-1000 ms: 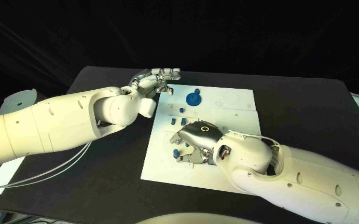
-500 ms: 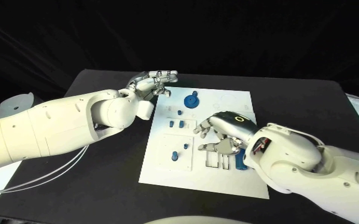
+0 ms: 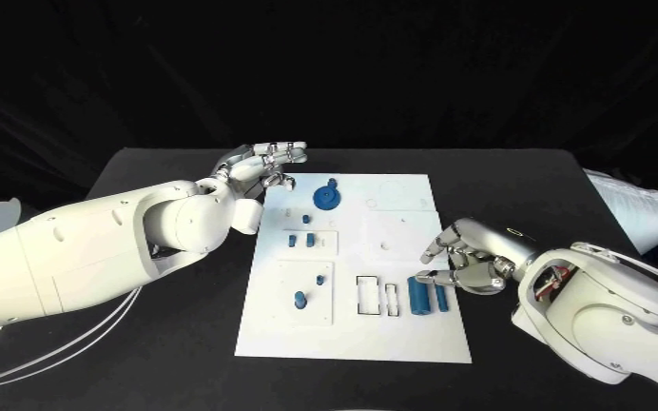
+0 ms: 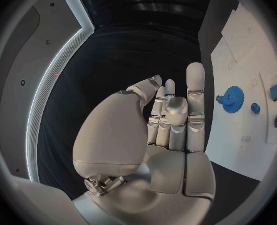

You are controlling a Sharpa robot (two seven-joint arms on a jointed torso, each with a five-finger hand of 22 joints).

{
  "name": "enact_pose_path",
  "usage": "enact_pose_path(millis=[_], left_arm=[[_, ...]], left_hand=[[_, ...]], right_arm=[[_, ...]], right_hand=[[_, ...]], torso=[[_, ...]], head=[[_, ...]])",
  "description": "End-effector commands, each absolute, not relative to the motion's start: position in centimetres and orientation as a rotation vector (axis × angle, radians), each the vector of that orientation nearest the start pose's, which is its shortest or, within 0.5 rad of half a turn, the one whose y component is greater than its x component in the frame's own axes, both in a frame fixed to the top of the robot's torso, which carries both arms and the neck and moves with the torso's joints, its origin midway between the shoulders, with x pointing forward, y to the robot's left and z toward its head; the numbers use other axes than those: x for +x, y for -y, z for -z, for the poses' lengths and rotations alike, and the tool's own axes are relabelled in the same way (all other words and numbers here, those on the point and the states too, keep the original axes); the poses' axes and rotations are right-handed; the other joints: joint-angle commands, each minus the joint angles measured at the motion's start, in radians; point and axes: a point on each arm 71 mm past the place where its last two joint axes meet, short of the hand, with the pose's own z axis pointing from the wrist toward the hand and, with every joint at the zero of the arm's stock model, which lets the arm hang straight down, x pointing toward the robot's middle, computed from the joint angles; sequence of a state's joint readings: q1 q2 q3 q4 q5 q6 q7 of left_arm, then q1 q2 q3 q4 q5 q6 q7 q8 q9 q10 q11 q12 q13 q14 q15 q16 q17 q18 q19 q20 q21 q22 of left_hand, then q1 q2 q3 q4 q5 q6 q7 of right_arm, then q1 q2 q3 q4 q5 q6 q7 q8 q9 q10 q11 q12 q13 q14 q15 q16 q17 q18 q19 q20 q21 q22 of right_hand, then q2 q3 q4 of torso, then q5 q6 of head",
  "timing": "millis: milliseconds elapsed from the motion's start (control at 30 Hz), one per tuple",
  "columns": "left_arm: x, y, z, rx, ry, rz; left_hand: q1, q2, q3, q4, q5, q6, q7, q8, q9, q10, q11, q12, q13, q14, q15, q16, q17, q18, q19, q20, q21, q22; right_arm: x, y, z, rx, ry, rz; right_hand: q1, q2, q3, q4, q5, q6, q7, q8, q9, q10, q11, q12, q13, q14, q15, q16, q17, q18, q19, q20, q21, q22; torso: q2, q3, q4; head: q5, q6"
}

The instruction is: Assemble the parts on the task board

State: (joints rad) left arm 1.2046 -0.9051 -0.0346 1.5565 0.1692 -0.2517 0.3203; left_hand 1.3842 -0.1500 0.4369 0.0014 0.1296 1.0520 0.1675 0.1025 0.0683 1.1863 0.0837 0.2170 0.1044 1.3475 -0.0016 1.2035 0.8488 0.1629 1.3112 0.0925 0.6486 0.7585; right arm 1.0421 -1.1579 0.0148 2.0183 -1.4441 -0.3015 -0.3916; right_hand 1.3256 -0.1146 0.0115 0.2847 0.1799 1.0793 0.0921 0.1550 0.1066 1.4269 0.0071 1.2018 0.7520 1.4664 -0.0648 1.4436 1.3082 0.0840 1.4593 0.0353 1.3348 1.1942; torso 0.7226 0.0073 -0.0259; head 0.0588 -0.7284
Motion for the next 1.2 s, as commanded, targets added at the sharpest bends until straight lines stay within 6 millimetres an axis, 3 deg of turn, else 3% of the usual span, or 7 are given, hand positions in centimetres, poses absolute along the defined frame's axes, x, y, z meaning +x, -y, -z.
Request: enact_pose_path(millis=[33,233,367,933,1200], left_arm=[[48.3,-22.8,17.8,-1.335,-1.438,1.603],[48.3,-22.8,17.8,-1.334,-1.438,1.606],[48.3,-22.8,17.8,-1.334,-1.439,1.606],[48.3,-23.0,17.8,-1.335,-1.437,1.604],[48.2,-23.0,17.8,-1.336,-1.439,1.604]], left_hand=[[-0.005,0.007,-0.006,0.002,-0.007,-0.007,0.000,0.005,0.000,-0.006,0.002,0.005,0.001,-0.004,0.001,-0.003,-0.001,0.013,-0.006,0.004,-0.003,-0.001],[-0.005,0.007,-0.006,0.002,-0.007,-0.007,0.000,0.005,0.000,-0.006,0.002,0.005,0.001,-0.004,0.001,-0.003,-0.001,0.013,-0.006,0.004,-0.003,-0.001],[-0.005,0.007,-0.006,0.002,-0.007,-0.007,0.000,0.005,0.000,-0.006,0.002,0.005,0.001,-0.004,0.001,-0.003,-0.001,0.013,-0.006,0.004,-0.003,-0.001],[-0.006,0.007,-0.008,0.002,-0.007,-0.007,0.000,0.005,0.000,-0.007,0.002,0.006,0.001,-0.004,0.002,-0.002,-0.001,0.013,-0.007,0.004,-0.004,-0.002],[-0.006,0.007,-0.008,0.002,-0.007,-0.007,0.000,0.005,0.000,-0.007,0.002,0.006,0.001,-0.004,0.002,-0.002,-0.001,0.013,-0.007,0.004,-0.004,-0.002]], right_arm=[[36.6,22.5,19.6,0.091,-1.885,-0.491],[36.4,22.6,20.7,0.089,-1.926,-0.438],[36.4,22.3,21.3,0.075,-1.942,-0.428],[36.6,20.6,22.9,0.015,-1.974,-0.426],[36.7,20.0,24.1,-0.044,-2.017,-0.401]], right_hand=[[-0.047,0.012,-0.039,0.004,0.050,0.002,0.001,0.011,0.005,0.007,0.003,0.110,0.483,0.074,0.001,0.014,0.079,-0.012,0.004,0.002,0.013,0.018],[-0.077,0.034,-0.073,0.006,0.056,0.000,0.000,0.019,0.013,0.008,0.002,0.123,0.508,0.076,0.001,0.025,0.094,-0.013,0.005,0.002,0.020,0.028],[-0.078,0.036,-0.074,0.005,0.056,0.000,0.000,0.020,0.013,0.007,0.002,0.123,0.509,0.077,0.001,0.026,0.096,-0.013,0.005,0.002,0.021,0.029],[-0.073,0.038,-0.085,0.003,0.054,-0.002,0.000,0.023,0.016,0.006,0.003,0.125,0.515,0.078,0.001,0.033,0.106,-0.014,0.006,0.002,0.026,0.037],[-0.072,0.042,-0.094,0.004,0.046,-0.001,0.000,0.026,0.019,0.003,0.003,0.122,0.515,0.078,0.002,0.033,0.106,-0.014,0.004,0.003,0.025,0.036]], torso=[[-0.004,-0.0027,-0.0111],[-0.004,-0.0037,-0.0118],[-0.003,-0.0018,-0.0104],[-0.003,-0.0036,-0.0123],[-0.003,-0.0033,-0.0094]], head=[[-0.008,-0.002],[-0.012,-0.007],[-0.012,-0.011],[-0.002,-0.021],[0.001,-0.024]])
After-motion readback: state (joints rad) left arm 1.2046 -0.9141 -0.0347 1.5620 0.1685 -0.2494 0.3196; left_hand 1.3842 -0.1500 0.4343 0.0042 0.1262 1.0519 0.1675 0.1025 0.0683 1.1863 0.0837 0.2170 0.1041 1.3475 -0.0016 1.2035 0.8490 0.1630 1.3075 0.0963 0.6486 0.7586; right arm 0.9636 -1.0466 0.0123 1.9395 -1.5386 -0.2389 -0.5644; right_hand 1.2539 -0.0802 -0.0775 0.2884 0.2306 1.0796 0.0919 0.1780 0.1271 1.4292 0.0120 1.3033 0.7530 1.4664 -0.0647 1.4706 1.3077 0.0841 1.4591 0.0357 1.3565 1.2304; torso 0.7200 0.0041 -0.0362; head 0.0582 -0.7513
